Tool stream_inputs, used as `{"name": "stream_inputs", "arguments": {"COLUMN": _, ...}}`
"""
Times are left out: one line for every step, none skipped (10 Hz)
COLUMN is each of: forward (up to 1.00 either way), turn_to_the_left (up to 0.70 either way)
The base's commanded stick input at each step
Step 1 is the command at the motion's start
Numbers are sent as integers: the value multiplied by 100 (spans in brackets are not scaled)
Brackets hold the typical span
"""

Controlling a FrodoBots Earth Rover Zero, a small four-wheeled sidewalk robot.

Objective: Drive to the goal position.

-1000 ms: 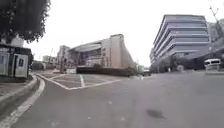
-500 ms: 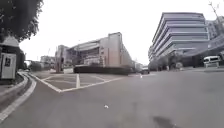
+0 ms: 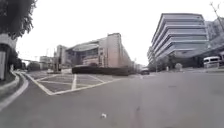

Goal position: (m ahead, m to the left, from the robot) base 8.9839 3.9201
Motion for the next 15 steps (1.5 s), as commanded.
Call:
{"name": "stream_inputs", "arguments": {"forward": 70, "turn_to_the_left": 0}}
{"name": "stream_inputs", "arguments": {"forward": 70, "turn_to_the_left": 0}}
{"name": "stream_inputs", "arguments": {"forward": 70, "turn_to_the_left": 0}}
{"name": "stream_inputs", "arguments": {"forward": 70, "turn_to_the_left": 0}}
{"name": "stream_inputs", "arguments": {"forward": 70, "turn_to_the_left": 0}}
{"name": "stream_inputs", "arguments": {"forward": 70, "turn_to_the_left": 0}}
{"name": "stream_inputs", "arguments": {"forward": 70, "turn_to_the_left": 0}}
{"name": "stream_inputs", "arguments": {"forward": 70, "turn_to_the_left": 0}}
{"name": "stream_inputs", "arguments": {"forward": 70, "turn_to_the_left": 0}}
{"name": "stream_inputs", "arguments": {"forward": 70, "turn_to_the_left": 0}}
{"name": "stream_inputs", "arguments": {"forward": 70, "turn_to_the_left": 0}}
{"name": "stream_inputs", "arguments": {"forward": 70, "turn_to_the_left": 0}}
{"name": "stream_inputs", "arguments": {"forward": 70, "turn_to_the_left": 0}}
{"name": "stream_inputs", "arguments": {"forward": 70, "turn_to_the_left": 0}}
{"name": "stream_inputs", "arguments": {"forward": 70, "turn_to_the_left": 0}}
